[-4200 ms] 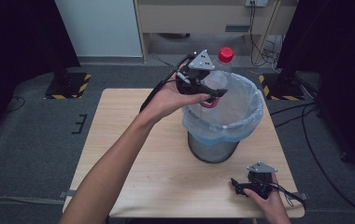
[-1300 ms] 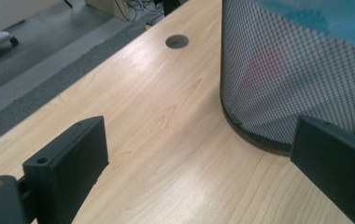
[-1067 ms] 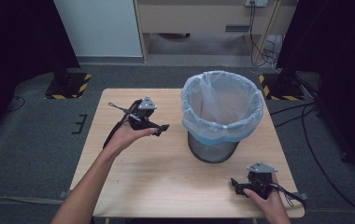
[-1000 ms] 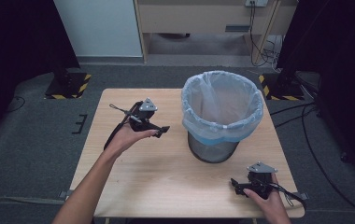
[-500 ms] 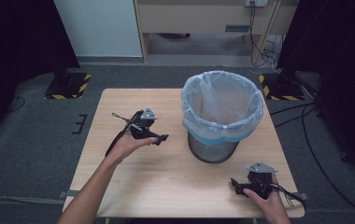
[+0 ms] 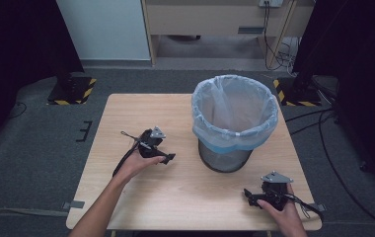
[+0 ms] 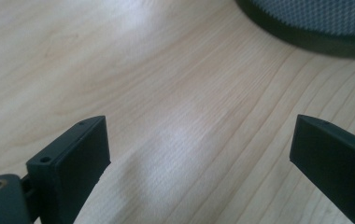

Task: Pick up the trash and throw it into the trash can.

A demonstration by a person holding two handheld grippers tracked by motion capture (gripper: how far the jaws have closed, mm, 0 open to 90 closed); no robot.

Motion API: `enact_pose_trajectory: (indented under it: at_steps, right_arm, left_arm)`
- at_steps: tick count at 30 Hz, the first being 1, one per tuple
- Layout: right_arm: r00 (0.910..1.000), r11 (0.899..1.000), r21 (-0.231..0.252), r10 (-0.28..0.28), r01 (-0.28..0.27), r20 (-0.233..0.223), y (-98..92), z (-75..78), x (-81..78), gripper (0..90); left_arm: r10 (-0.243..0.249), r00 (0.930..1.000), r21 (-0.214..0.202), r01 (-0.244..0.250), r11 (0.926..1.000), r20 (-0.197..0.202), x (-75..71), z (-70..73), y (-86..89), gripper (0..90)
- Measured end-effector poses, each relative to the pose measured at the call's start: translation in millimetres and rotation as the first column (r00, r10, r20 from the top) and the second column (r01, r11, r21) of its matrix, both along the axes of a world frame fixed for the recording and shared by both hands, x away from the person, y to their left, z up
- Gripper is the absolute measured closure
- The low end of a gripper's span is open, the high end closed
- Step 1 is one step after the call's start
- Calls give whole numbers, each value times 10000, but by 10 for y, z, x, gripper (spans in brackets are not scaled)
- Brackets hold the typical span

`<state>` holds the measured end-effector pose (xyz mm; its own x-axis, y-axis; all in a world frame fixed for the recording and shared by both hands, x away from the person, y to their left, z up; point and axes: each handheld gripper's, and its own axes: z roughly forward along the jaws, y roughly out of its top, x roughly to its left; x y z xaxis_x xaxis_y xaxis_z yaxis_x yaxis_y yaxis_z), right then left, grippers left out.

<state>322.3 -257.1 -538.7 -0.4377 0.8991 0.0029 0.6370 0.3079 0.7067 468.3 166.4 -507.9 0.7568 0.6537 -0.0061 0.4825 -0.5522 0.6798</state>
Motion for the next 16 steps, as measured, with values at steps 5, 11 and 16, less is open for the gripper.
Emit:
enact_pose_trajectory:
  at_steps: [5, 11, 16]
  right_arm:
    - [10000, 10000, 3, -7, 7, -6, 0, 0, 0, 3]
    - [10000, 10000, 1, -7, 7, -4, 0, 0, 0, 3]
    - [10000, 10000, 1, -18, 18, -7, 1, 1, -1, 3]
  left_arm:
    - [151, 9999, 105, -151, 9998, -13, -38, -114, 21, 39]
    - [237, 9997, 307, -236, 9992, -26, -71, -240, 3, 28]
    - [441, 9989, -198, -438, 9988, 148, -85, -295, 33, 2]
